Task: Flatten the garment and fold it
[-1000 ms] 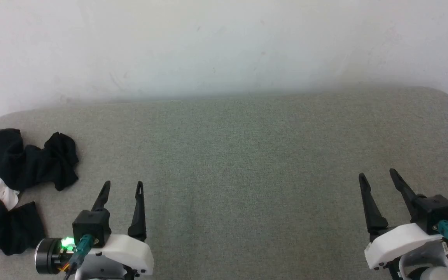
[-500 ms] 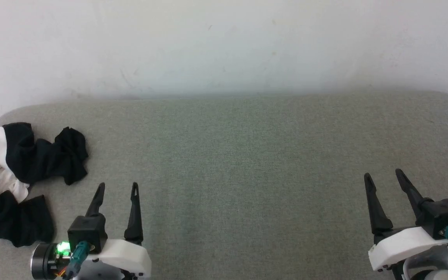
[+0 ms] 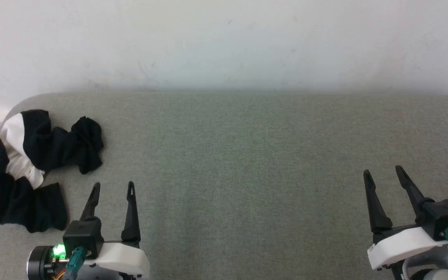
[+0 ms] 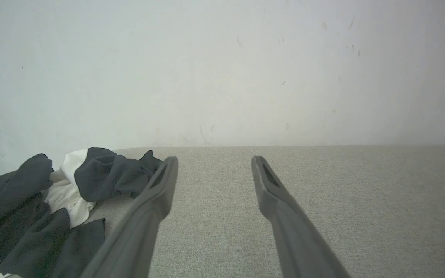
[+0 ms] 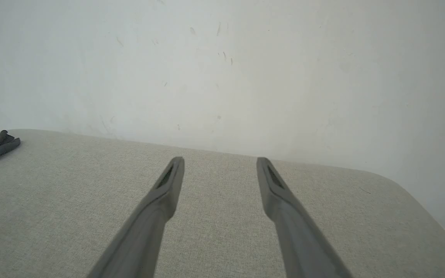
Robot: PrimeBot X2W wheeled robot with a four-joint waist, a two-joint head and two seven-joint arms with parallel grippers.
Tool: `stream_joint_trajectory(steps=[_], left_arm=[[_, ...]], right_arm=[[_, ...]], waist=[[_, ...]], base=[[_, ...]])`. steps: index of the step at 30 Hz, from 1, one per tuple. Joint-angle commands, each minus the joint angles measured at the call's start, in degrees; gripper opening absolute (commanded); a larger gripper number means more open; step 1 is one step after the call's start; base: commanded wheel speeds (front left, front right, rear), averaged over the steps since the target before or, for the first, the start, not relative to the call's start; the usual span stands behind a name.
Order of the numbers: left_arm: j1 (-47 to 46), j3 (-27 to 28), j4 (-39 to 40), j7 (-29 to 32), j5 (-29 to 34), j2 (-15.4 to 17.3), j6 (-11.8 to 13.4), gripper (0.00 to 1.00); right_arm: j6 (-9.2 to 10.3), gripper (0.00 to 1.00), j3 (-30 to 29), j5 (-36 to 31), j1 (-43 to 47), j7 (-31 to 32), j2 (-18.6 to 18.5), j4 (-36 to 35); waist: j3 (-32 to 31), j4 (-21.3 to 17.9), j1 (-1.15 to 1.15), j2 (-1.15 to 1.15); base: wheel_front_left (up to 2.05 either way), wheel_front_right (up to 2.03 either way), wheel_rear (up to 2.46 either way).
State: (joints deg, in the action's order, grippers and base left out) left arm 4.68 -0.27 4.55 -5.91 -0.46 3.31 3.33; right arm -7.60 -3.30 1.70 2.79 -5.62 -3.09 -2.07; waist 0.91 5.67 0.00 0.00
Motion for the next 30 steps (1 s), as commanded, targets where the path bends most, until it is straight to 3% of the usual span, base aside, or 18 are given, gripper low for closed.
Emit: stream_joint_trajectory(steps=[1,30], left_arm=[[1.01,0.15,0.43,-0.53,-0.52,0.31,0.62,1.0],[3.92,0.2,2.12,-4.0,-2.04,0.77,2.62,1.0]], right_arm=[[0.05,1.0,0.1,-0.34,0.46,-0.46,0.09,-0.39],[0.07,1.0,2.41,-1.05,1.31,-1.47,0.14,-2.05]], waist=[[0.28,0.67,0.0,0.0],[0.8,11.77,0.0,0.0]], base=[[0.0,0.0,0.0],[0.0,0.0,0.0]])
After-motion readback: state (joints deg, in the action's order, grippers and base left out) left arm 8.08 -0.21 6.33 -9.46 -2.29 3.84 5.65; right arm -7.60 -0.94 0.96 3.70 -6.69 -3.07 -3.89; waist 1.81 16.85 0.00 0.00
